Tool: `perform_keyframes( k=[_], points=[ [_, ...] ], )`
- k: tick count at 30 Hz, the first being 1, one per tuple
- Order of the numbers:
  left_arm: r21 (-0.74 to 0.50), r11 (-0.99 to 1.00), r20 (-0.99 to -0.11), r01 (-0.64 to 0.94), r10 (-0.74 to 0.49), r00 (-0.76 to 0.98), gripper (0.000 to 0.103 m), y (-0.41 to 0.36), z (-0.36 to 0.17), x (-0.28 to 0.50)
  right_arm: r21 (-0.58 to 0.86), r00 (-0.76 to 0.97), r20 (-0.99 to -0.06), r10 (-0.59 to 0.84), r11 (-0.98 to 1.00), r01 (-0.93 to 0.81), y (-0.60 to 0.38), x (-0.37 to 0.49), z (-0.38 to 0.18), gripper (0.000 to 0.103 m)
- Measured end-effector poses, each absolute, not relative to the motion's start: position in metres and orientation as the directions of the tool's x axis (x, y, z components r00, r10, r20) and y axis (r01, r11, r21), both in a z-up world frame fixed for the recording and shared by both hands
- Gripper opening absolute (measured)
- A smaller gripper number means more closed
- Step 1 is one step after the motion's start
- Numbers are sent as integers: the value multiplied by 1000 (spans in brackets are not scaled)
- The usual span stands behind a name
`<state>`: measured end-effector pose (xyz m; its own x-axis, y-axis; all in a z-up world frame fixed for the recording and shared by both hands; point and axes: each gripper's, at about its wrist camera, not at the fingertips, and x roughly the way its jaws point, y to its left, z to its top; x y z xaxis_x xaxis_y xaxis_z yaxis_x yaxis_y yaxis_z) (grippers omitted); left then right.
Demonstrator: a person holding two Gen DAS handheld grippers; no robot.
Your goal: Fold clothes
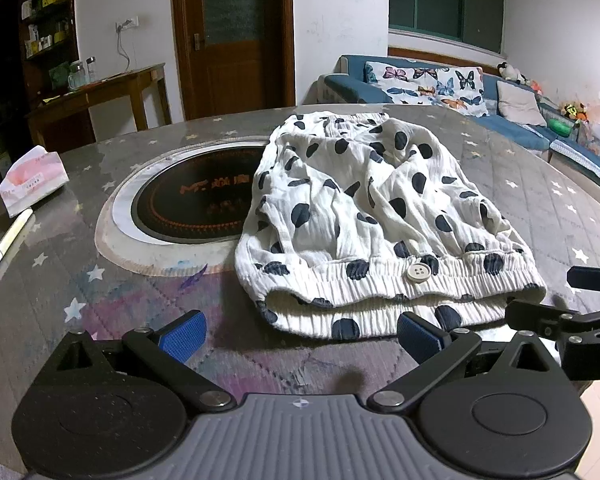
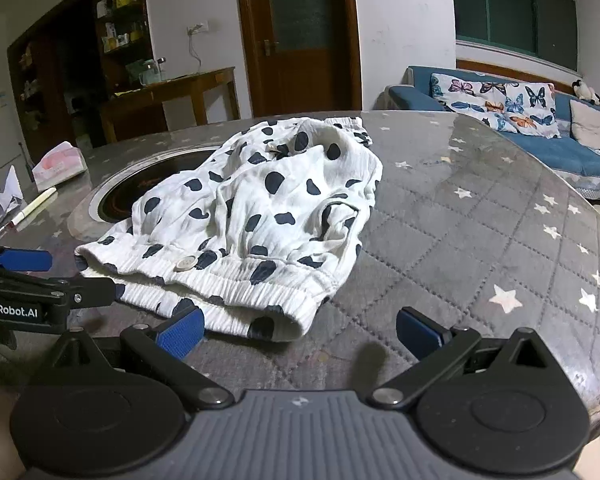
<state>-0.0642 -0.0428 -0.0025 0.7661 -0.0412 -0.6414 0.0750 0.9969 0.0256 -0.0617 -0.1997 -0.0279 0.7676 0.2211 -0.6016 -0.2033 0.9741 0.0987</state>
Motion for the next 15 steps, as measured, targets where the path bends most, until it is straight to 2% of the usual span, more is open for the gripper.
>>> perform_keyframes(
  k=[15],
  points=[
    [26, 997, -650, 78, -43, 758, 103, -44, -4, -62, 110, 769, -602, 216, 976, -188, -199, -59, -30, 103]
  ],
)
